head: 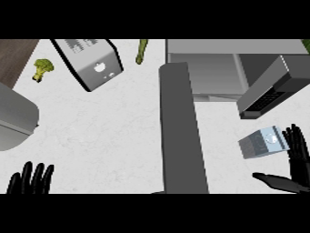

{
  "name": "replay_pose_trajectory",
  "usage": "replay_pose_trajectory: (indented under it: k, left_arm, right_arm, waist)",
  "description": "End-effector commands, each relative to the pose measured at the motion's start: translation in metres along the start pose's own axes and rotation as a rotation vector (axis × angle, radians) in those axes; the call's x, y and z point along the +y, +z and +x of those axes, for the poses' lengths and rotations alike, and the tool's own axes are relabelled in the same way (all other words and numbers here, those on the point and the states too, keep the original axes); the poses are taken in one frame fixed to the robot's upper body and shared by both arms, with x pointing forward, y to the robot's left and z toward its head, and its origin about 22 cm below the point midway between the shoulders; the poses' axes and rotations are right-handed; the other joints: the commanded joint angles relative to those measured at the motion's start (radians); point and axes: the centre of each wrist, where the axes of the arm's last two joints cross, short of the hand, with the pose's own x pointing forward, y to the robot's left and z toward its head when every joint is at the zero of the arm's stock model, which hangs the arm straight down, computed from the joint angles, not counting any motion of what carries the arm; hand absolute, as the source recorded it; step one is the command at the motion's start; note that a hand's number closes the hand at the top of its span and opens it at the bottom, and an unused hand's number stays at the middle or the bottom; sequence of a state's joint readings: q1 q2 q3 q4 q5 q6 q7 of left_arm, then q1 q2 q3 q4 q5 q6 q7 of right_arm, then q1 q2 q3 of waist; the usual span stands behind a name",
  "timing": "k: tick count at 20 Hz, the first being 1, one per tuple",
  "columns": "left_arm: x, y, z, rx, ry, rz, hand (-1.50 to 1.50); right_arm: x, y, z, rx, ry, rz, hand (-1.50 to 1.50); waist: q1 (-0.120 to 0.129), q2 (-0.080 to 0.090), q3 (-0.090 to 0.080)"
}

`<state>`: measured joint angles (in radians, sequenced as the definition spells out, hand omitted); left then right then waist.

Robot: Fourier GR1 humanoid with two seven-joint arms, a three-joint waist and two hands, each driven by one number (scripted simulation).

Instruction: Pick up the milk, place it into the microwave and close the microwave

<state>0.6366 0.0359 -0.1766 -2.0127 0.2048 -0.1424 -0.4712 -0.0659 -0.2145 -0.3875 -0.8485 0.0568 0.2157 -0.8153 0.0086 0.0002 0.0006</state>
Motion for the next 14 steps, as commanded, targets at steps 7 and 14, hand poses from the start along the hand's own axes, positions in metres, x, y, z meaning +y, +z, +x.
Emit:
replay_pose_trajectory:
  k: [7,14]
  left_arm:
    - [0.001,-0.004,0.015,-0.005,-0.003,0.001,-1.50]
    - [0.011,-0.002,-0.001,0.010,0.001,-0.008,-1.50]
  right_arm:
    - [-0.008,-0.015,-0.016,-0.033,-0.009,0.028,-1.50]
    - [0.014,-0.003,-0.031,-0.055,-0.009,0.080,-1.50]
  waist:
    - [0.001,0.001,0.000]
    - [0.002,0.002,0.001]
